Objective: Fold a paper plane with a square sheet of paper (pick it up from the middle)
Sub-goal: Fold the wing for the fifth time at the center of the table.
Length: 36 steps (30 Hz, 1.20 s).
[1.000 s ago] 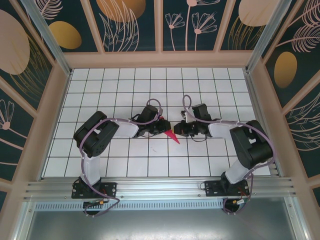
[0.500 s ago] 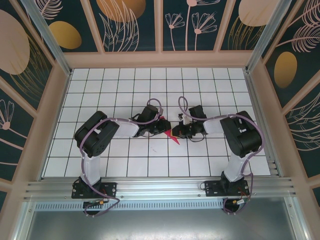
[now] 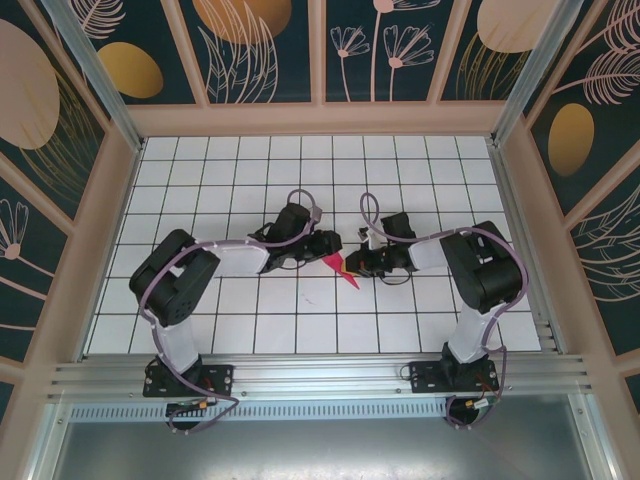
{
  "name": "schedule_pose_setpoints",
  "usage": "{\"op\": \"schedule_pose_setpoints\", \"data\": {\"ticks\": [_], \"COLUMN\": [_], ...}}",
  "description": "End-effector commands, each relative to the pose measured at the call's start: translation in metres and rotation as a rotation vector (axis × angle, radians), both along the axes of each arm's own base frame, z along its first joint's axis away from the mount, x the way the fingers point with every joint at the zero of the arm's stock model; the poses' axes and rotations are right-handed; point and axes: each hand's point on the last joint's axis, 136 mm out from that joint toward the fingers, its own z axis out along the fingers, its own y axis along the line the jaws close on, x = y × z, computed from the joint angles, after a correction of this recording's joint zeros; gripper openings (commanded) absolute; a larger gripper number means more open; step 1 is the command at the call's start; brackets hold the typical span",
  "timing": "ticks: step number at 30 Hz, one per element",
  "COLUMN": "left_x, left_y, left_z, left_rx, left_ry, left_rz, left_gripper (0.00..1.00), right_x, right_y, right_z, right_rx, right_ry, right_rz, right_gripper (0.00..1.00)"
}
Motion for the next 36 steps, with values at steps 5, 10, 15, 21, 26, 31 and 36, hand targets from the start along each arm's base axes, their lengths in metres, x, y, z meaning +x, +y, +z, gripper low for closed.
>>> {"op": "schedule_pose_setpoints", "data": {"ticks": [5, 10, 15, 21, 26, 31, 36], "left_x": [-0.013, -0.013, -0.005, 0.001, 0.01, 0.021, 0.03], "left_y": [0.006, 0.003, 0.003, 0.012, 0.023, 0.037, 0.048], "left_z": [0.006, -0.002, -0.014, -0.048, -0.056, -0.06, -0.07], "left_rx": [-0.139, -0.164, -0.126, -0.028, 0.023, 0.055, 0.135], "left_ry": [-0.006, -0.007, -0.033, -0.01, -0.021, -0.01, 0.038], "left_rz": [0.035, 0.026, 0.042, 0.074, 0.111, 0.153, 0.188], "left_gripper": [0.27, 0.27, 0.27, 0.25, 0.25, 0.26, 0.26], "right_x": [-0.015, -0.016, -0.018, -0.02, -0.023, -0.026, -0.028], "right_y": [-0.025, -0.025, -0.027, -0.029, -0.034, -0.04, -0.042], "right_z": [-0.052, -0.053, -0.056, -0.059, -0.064, -0.069, -0.07], "right_rx": [-0.173, -0.176, -0.184, -0.204, -0.242, -0.284, -0.296], "right_ry": [0.093, 0.099, 0.105, 0.108, 0.115, 0.117, 0.119], "right_rz": [-0.063, -0.063, -0.064, -0.058, -0.052, -0.047, -0.037], "right_gripper": [0.0, 0.0, 0.0, 0.0, 0.0, 0.0, 0.0]}}
